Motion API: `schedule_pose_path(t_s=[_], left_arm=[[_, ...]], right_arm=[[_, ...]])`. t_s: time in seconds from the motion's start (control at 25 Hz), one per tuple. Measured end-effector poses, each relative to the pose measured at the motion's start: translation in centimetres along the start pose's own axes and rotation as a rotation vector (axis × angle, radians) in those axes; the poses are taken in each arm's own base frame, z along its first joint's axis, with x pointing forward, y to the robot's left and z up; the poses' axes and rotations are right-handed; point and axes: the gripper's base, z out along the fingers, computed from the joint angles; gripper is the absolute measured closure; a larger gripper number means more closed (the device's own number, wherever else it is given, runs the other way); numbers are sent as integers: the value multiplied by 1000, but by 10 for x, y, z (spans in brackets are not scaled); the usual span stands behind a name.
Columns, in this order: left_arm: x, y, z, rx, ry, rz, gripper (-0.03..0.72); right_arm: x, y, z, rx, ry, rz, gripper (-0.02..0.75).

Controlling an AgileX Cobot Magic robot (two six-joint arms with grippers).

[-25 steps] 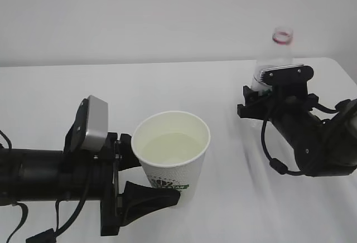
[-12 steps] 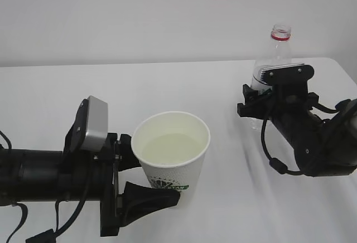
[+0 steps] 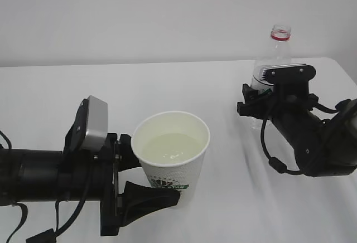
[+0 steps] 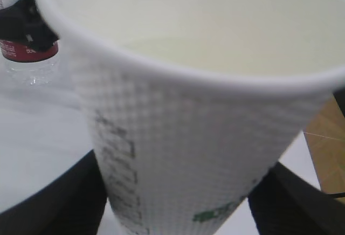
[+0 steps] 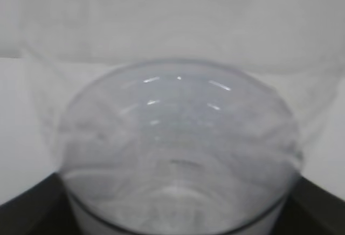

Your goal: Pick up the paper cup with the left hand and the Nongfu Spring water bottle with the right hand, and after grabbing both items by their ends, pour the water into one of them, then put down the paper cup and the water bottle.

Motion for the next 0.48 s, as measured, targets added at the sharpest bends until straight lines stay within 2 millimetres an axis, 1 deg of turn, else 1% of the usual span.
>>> schedule_pose_path(t_s=[0.16, 0.48], left_arm=[[0, 0, 0, 0, 0, -2, 134], [0, 0, 0, 0, 0, -2, 134]], right_arm=[[0, 0, 0, 0, -3, 26, 143], [9, -4, -15, 0, -22, 23, 143]])
